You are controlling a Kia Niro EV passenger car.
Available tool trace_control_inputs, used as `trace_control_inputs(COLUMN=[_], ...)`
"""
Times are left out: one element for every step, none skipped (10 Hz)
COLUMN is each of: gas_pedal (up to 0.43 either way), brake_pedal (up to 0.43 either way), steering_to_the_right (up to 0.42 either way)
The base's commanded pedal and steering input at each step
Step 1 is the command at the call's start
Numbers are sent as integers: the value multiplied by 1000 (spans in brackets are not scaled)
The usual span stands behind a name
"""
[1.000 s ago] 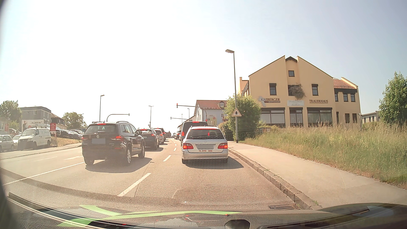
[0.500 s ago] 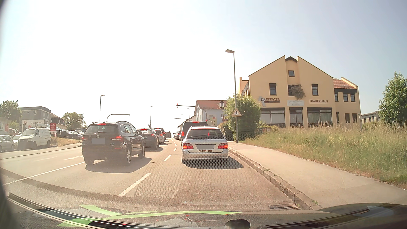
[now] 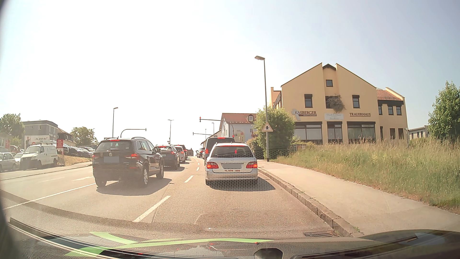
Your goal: Follow the waypoints while adhering to traffic rules and regulations
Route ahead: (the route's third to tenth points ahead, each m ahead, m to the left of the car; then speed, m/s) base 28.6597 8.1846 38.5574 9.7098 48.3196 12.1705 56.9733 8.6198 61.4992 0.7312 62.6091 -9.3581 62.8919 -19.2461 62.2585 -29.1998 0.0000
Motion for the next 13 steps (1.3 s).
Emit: trace_control_inputs(gas_pedal=[0, 0, 0, 0, 0, 0, 0, 0, 0, 0, 0, 0, 0], brake_pedal=[262, 262, 262, 262, 262, 262, 262, 262, 262, 262, 262, 262, 262], steering_to_the_right=[-24, -24, -25, -25, -25, -24, -24, -24, -25, -25, -24, -25, -24])
